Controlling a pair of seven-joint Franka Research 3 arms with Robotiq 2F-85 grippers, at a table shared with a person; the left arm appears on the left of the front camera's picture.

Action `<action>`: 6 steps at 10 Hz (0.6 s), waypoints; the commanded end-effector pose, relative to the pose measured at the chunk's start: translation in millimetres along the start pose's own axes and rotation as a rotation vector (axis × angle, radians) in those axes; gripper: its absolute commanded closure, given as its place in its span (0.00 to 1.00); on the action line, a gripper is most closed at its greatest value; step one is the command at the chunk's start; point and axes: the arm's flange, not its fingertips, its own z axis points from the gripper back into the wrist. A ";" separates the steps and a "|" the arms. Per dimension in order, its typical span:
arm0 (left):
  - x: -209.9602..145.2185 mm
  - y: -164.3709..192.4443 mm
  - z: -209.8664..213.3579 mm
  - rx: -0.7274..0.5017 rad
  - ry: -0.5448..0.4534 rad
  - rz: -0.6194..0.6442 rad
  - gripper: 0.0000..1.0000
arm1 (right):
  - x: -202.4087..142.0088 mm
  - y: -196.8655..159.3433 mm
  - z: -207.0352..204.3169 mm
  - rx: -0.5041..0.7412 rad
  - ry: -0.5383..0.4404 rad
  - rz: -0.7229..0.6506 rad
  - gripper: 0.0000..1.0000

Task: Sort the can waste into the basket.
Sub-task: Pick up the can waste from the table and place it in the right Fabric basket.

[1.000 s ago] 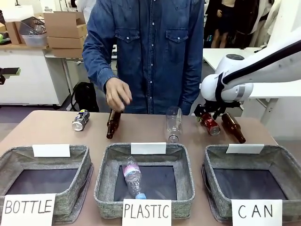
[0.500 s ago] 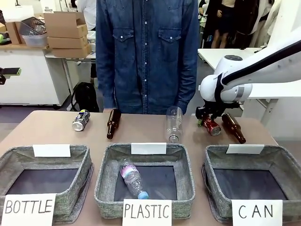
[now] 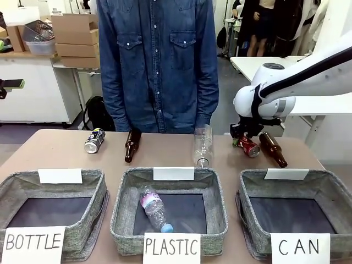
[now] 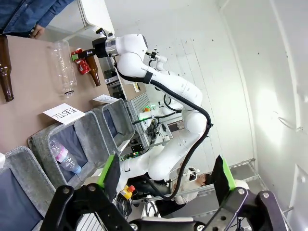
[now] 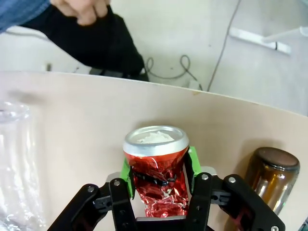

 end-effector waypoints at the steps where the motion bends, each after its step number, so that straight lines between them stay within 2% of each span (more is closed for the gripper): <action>1: 2.0 -2.2 -1.2 -0.023 -0.006 -0.018 0.00 | 2.6 2.1 16.9 0.014 0.014 -0.008 1.00; 2: 2.0 -2.2 -1.2 -0.023 -0.006 -0.018 0.00 | -1.9 3.4 34.8 0.025 0.022 0.010 1.00; 3: 2.0 -2.2 -1.2 -0.023 -0.006 -0.018 0.00 | -13.5 4.1 73.8 0.023 0.048 0.039 1.00; 4: 2.0 -2.2 -1.2 -0.023 -0.006 -0.018 0.00 | -29.5 -0.4 117.8 0.053 0.124 0.051 1.00; 6: 2.0 -2.2 -1.2 -0.023 -0.006 -0.018 0.00 | -83.3 -14.0 195.9 0.095 0.211 0.022 1.00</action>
